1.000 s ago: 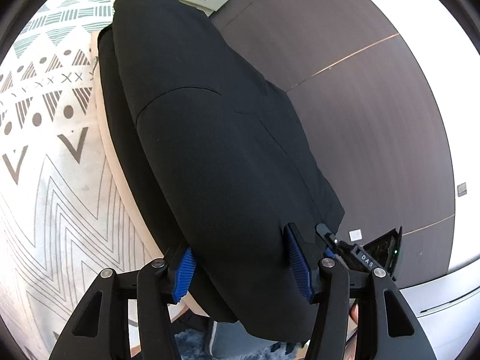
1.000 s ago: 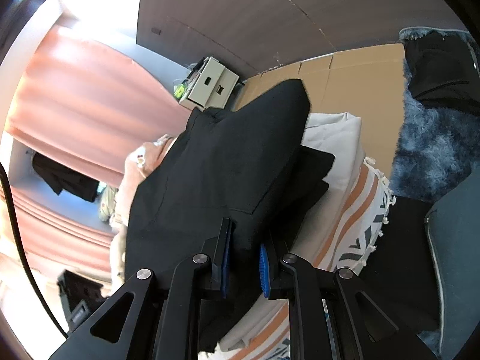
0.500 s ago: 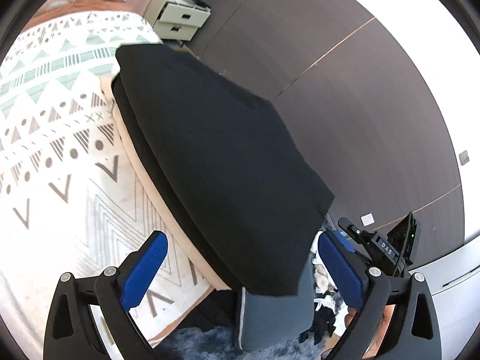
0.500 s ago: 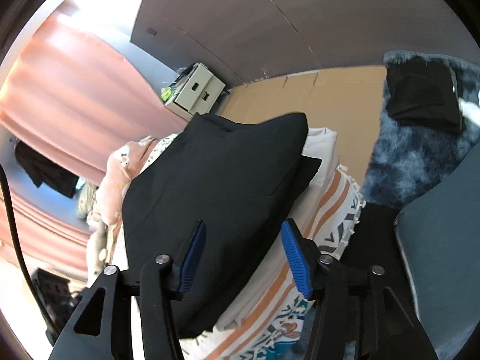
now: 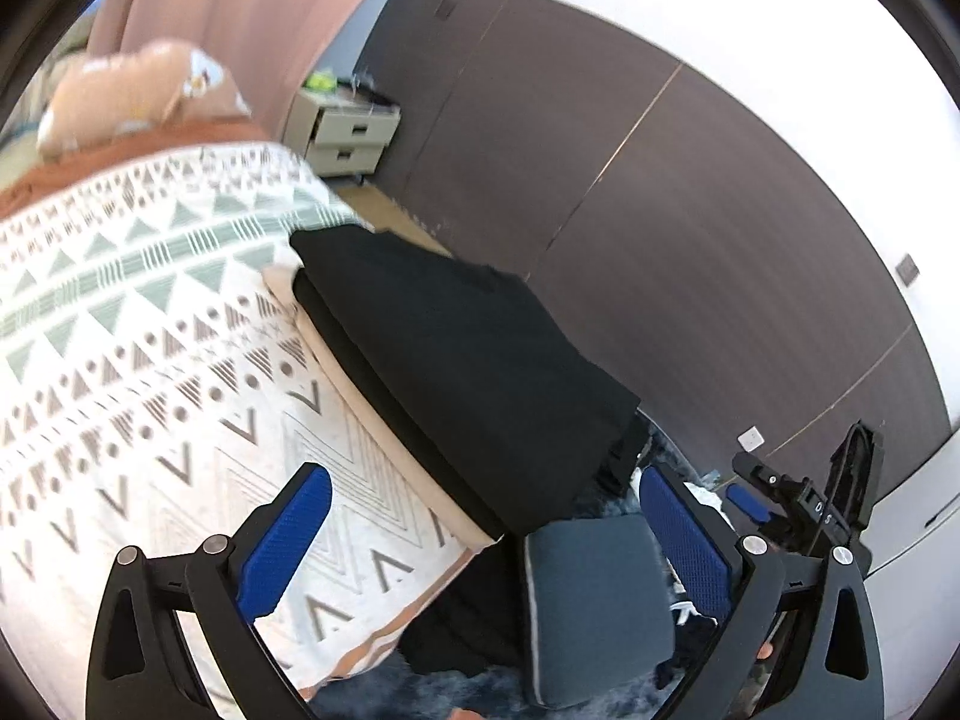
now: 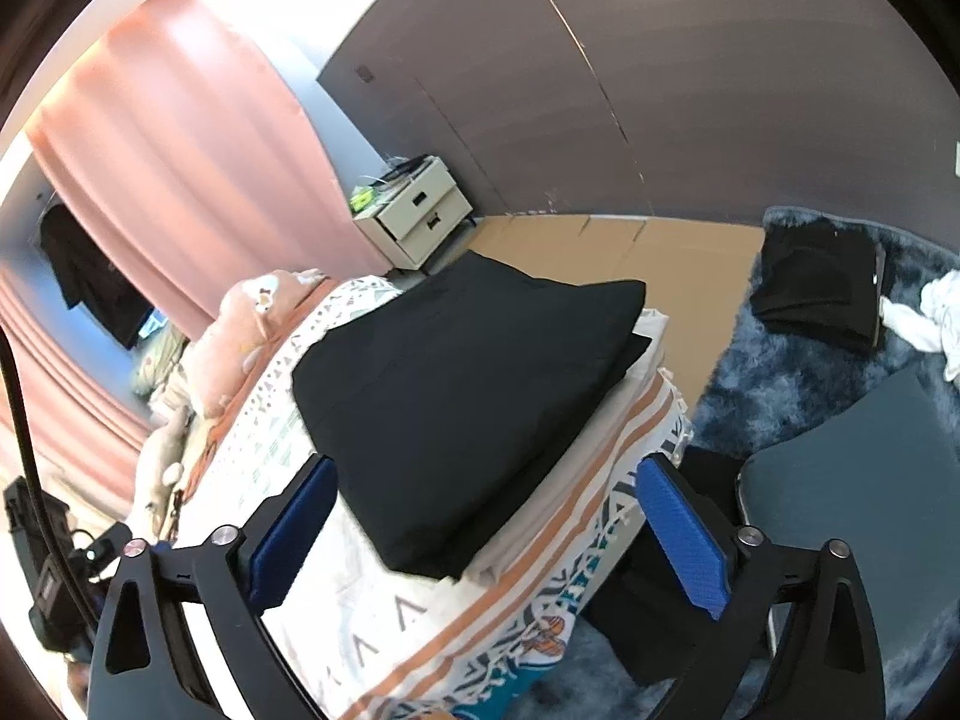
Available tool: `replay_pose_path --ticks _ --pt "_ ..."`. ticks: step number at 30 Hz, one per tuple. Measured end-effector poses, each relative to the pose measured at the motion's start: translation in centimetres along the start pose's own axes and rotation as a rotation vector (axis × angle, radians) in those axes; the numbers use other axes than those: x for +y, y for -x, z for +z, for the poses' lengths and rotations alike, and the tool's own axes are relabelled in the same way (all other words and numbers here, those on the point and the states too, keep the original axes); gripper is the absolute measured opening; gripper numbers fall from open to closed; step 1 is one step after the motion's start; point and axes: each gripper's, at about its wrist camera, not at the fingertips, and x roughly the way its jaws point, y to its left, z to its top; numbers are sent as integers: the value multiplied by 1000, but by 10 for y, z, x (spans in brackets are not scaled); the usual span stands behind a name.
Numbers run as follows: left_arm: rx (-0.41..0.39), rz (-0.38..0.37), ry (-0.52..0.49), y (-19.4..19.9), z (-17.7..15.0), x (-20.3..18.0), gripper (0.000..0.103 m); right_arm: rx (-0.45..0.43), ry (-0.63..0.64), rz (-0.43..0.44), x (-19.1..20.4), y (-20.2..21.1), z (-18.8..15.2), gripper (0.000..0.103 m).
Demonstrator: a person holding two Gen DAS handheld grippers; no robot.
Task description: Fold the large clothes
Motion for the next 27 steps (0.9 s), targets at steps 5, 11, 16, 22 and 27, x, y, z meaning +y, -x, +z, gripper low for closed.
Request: replay_pose_path --ticks 5,11,16,22,27 --pt "-76 26 -43 53 -15 -6 103 -26 78 5 31 31 -11 103" --pt "-174 96 -115 106 -41 -6 103 -61 165 3 63 65 -31 103" --pt "-234 156 -165 141 -73 -1 103 -72 220 24 83 89 -50 103" --pt "-310 207 -171 183 -107 5 103 -89 259 62 98 115 -73 103" --pt "-368 279 -194 211 -136 6 103 -81 300 104 112 137 -96 103"
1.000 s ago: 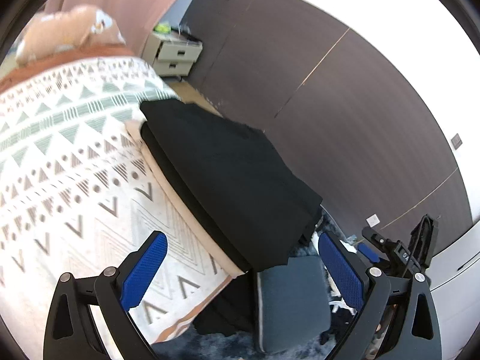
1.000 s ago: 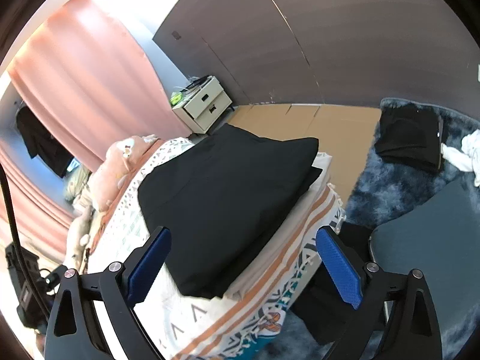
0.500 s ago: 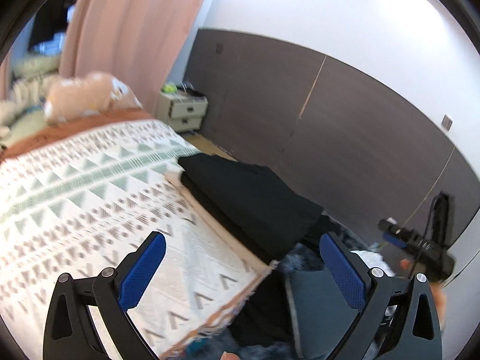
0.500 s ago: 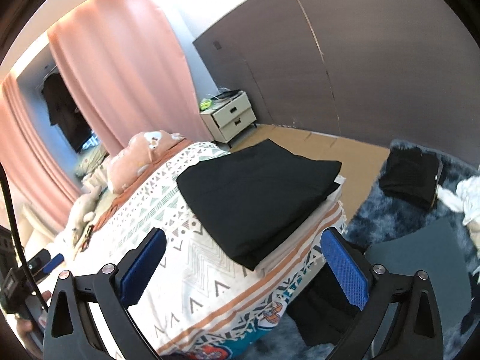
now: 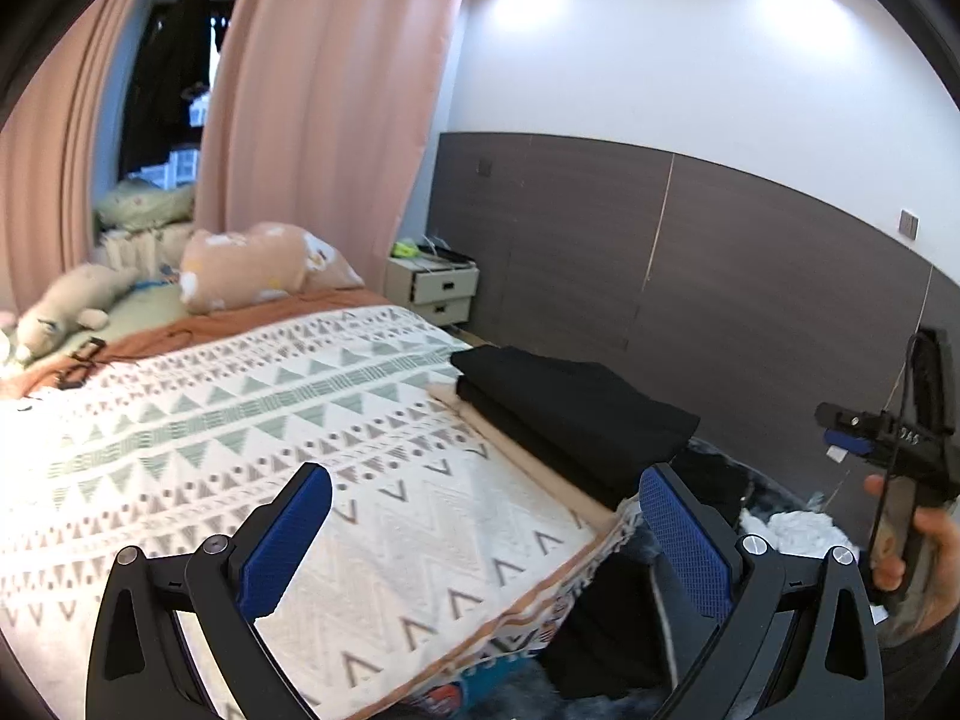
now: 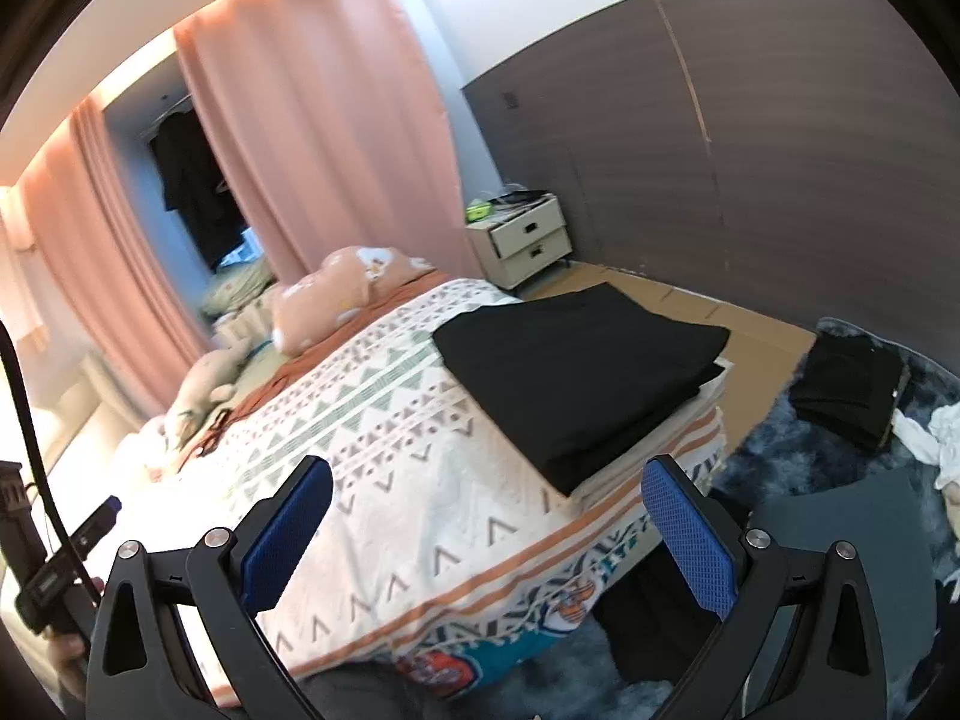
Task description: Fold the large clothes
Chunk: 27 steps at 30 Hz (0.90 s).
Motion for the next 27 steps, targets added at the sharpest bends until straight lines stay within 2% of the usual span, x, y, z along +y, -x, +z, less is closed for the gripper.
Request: replay_pose_path --ticks 8,17,27 --pt "-52 44 -13 48 -31 4 103 -6 96 31 31 30 -30 103" --pt "-87 106 -11 94 -71 9 103 -61 181 -1 51 55 -70 103" --pt "-111 205 11 125 -110 16 103 -87 228 -5 58 57 -114 103"
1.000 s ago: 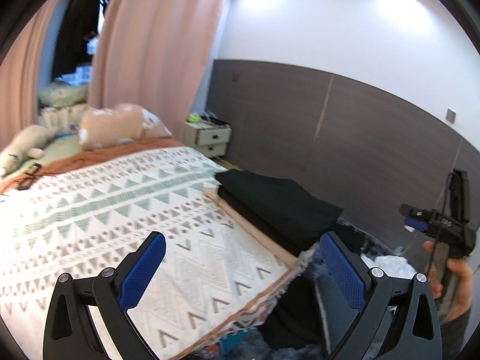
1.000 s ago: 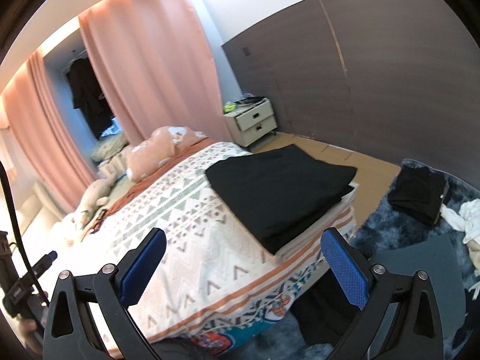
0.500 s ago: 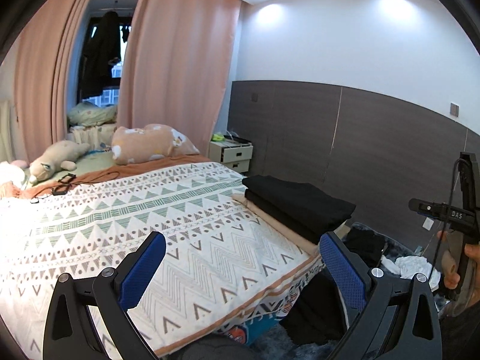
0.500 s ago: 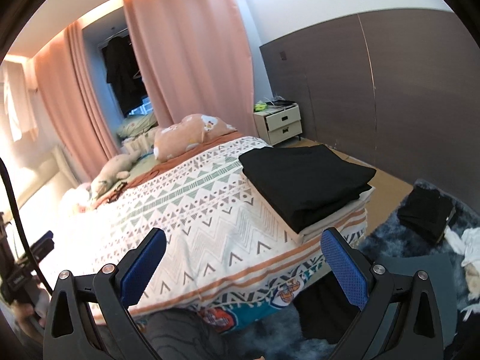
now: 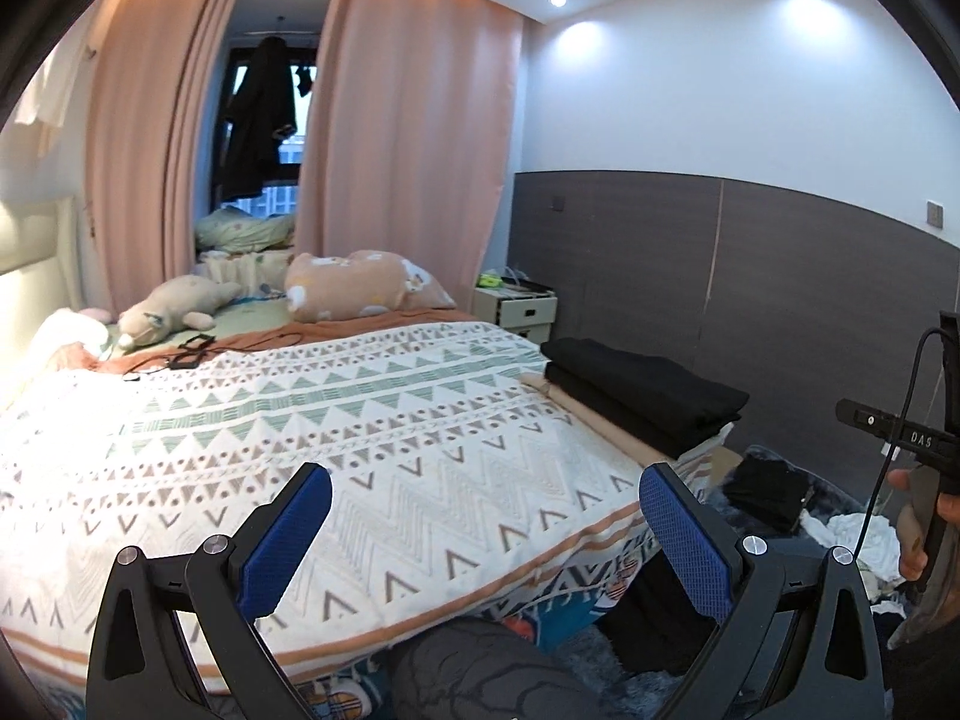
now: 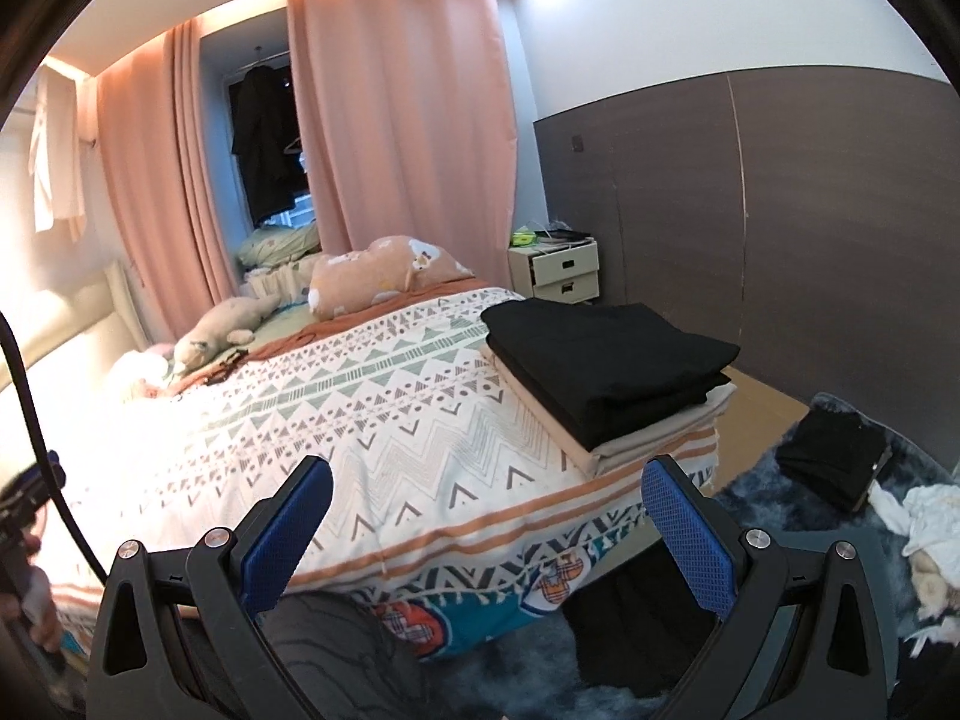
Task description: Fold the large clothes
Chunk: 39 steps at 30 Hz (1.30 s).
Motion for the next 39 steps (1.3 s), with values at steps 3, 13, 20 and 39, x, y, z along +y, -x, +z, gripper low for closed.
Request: replay_pose_path --ticks 3,13,20,39 --pt "-28 -1 0 14 -9 3 103 -1 -16 2 5 -1 -13 103" --pt "-42 62 26 35 -32 12 103 35 38 48 43 -14 -50 103" --pt "-28 78 39 34 -34 19 103 30 67 11 50 -19 -51 103" --pt "4 87 28 32 -41 16 103 48 48 13 50 -29 -54 103"
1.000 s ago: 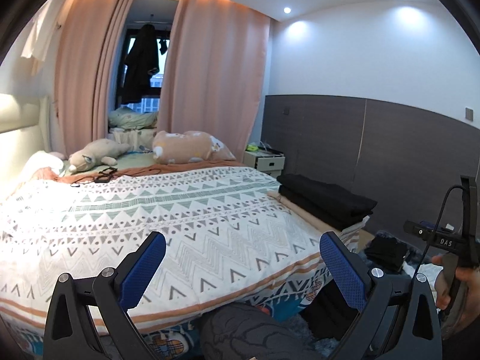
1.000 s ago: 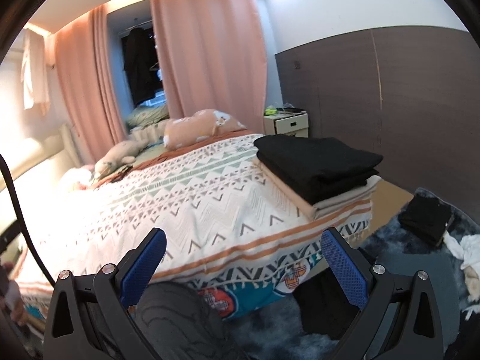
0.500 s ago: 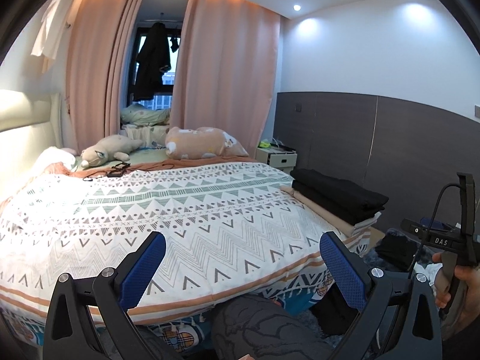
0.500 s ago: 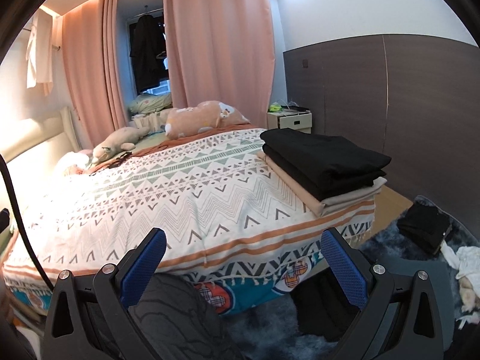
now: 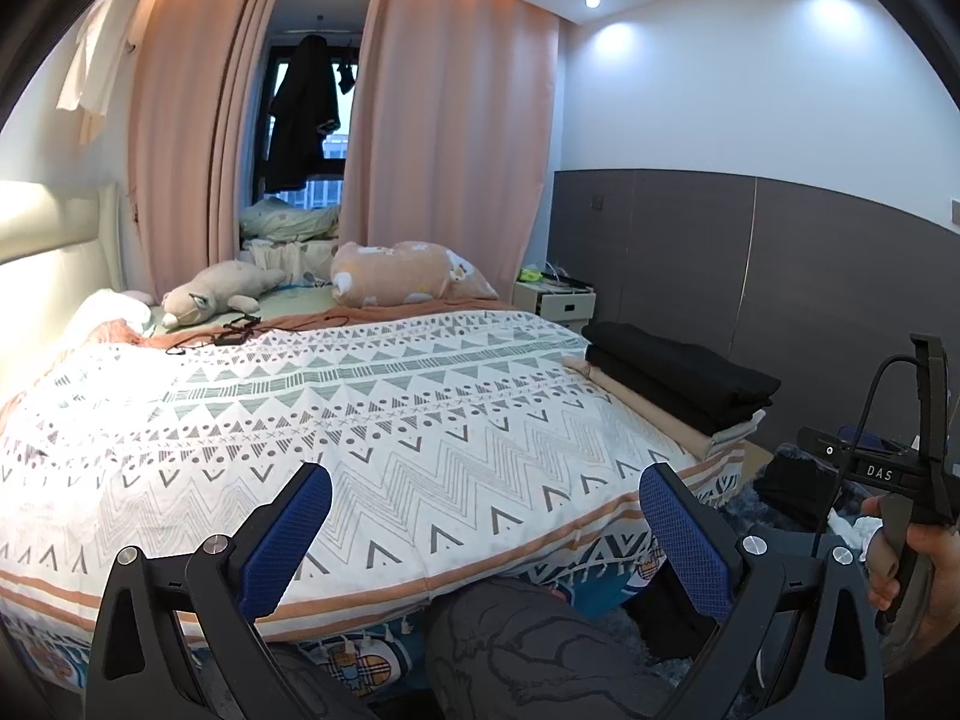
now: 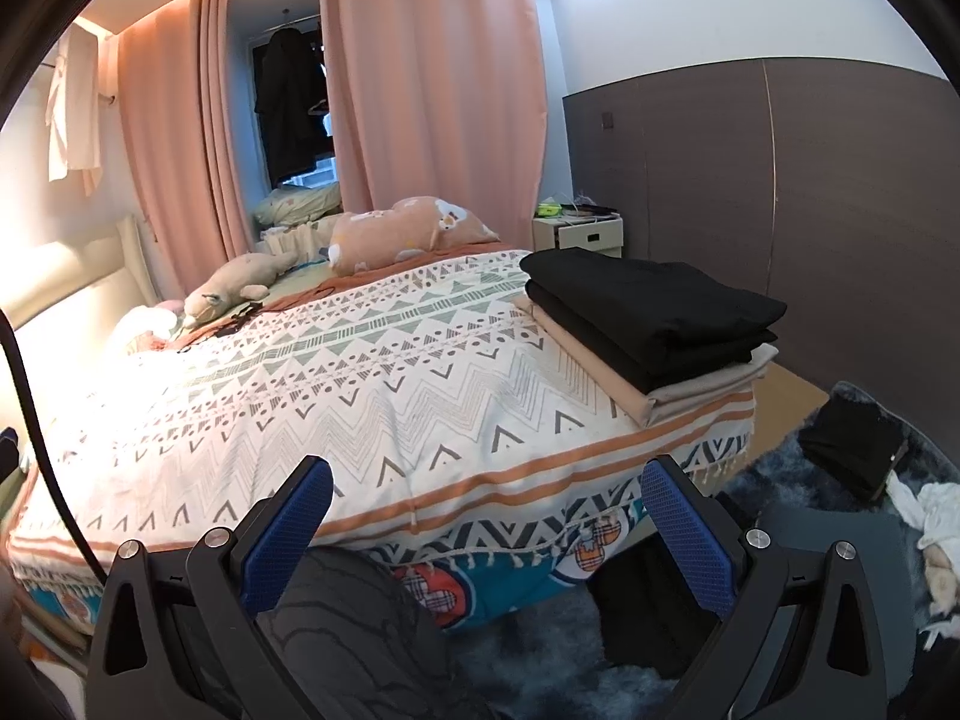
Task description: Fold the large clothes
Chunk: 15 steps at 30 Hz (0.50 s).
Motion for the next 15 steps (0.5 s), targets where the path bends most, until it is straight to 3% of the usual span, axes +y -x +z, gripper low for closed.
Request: replay_pose_path --ticks 15 --pt "12 -9 16 -2 0 3 103 -7 -6 5 0 -2 -2 103"
